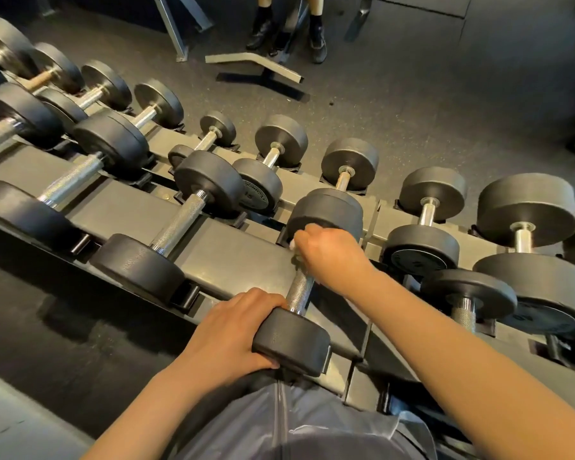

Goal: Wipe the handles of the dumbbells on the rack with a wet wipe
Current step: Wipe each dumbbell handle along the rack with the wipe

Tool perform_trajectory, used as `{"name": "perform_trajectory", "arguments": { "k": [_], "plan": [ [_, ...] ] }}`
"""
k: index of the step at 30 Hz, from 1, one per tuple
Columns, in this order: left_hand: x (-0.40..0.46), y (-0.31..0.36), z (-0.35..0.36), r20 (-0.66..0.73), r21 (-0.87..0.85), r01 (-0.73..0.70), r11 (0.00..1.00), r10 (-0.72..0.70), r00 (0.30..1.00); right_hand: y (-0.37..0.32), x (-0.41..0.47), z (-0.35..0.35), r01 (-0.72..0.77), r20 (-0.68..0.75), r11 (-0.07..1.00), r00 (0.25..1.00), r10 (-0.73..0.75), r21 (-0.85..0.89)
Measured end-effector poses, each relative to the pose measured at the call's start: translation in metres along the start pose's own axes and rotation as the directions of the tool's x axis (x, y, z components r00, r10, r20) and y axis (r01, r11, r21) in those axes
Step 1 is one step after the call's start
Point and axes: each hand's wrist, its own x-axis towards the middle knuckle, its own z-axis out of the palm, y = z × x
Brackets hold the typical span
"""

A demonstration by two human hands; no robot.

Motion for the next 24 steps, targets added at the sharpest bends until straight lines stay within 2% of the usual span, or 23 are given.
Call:
{"name": "perform_trajectory", "arguments": {
  "k": [3, 5, 7, 10, 13, 15, 18, 21, 24],
  "plan": [
    [0.0, 0.003, -0.002, -0.005, 0.002, 0.027, 1.0, -0.027, 1.0, 0.004, 0.007, 0.005, -0.109, 0.083, 0.993, 0.99, 0.112, -0.038],
    [-0.003, 0.005, 0.0, -0.037, 0.029, 0.088, 0.996, -0.087, 0.996, 0.002, 0.007, 0.009, -0.205, 0.115, 0.977, 0.974, 0.197, 0.061],
    [-0.008, 0.006, 0.003, -0.081, 0.035, 0.21, 0.977, -0.207, 0.975, -0.006, 0.006, 0.008, -0.237, 0.147, 0.96, 0.965, 0.216, 0.149],
    [-0.014, 0.008, 0.005, -0.114, 0.064, 0.286, 0.956, -0.277, 0.954, -0.024, 0.003, -0.003, -0.12, 0.335, 0.951, 0.942, 0.018, 0.286],
    [-0.014, 0.012, 0.001, -0.093, 0.109, 0.274, 0.956, -0.265, 0.96, -0.035, -0.002, -0.012, 0.035, 0.462, 0.924, 0.859, -0.222, 0.38],
    [-0.014, 0.015, 0.0, -0.082, 0.126, 0.277, 0.952, -0.269, 0.96, -0.032, 0.001, -0.016, 0.154, 0.479, 0.947, 0.833, -0.278, 0.281],
    [-0.016, 0.016, 0.002, -0.098, 0.116, 0.285, 0.951, -0.275, 0.957, -0.025, 0.016, -0.021, 0.338, 0.46, 0.936, 0.849, -0.259, -0.098],
    [-0.017, 0.016, 0.003, -0.121, 0.102, 0.293, 0.951, -0.281, 0.952, -0.011, 0.031, -0.025, 0.291, 0.467, 0.905, 0.876, -0.122, -0.31],
    [-0.018, 0.016, 0.006, -0.136, 0.09, 0.305, 0.948, -0.292, 0.947, -0.007, 0.035, -0.021, 0.211, 0.452, 0.924, 0.891, -0.047, -0.319]
  ]
}}
